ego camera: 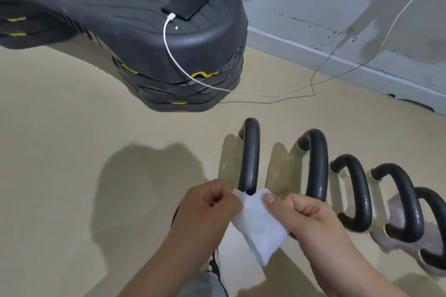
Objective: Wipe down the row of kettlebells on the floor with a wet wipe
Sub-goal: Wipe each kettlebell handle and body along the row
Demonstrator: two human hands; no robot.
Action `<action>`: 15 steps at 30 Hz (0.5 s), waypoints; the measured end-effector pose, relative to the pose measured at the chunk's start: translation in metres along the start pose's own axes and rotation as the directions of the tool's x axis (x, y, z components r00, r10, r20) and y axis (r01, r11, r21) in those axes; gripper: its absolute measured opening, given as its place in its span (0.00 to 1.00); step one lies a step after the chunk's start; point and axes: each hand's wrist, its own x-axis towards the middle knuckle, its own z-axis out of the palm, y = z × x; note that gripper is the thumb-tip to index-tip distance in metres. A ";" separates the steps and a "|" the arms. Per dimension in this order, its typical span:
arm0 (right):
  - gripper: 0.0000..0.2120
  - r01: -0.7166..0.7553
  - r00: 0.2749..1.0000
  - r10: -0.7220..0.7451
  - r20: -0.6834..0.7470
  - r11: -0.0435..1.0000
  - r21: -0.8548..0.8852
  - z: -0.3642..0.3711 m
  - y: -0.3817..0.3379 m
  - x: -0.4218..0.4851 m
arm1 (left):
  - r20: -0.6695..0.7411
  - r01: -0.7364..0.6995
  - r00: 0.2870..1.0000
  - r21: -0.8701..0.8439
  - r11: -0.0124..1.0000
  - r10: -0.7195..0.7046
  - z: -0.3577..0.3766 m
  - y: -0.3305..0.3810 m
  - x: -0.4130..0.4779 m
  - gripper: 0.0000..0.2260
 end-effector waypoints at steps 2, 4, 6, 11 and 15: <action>0.26 0.020 0.998 -0.024 0.058 0.998 0.064 -0.001 0.000 0.003 | -0.033 0.014 0.999 -0.120 0.993 -0.018 0.003 -0.003 0.006 0.14; 0.26 -0.011 0.994 -0.001 0.105 0.993 0.117 -0.001 -0.003 0.006 | -0.038 0.058 0.997 -0.240 0.969 -0.069 0.006 -0.004 0.011 0.13; 0.23 -0.042 0.993 0.029 0.116 0.992 0.115 -0.001 -0.005 0.011 | -0.027 0.069 0.996 -0.328 0.942 -0.083 0.007 -0.003 0.016 0.10; 0.27 0.004 0.995 0.005 0.095 0.996 -0.091 0.010 -0.006 0.022 | -0.115 -0.008 0.993 -0.297 0.955 -0.028 -0.001 -0.002 0.031 0.06; 0.27 0.114 0.993 -0.118 0.003 0.954 -0.276 0.014 -0.008 0.023 | -0.202 -0.069 0.979 -0.290 0.955 0.009 -0.007 -0.001 0.046 0.10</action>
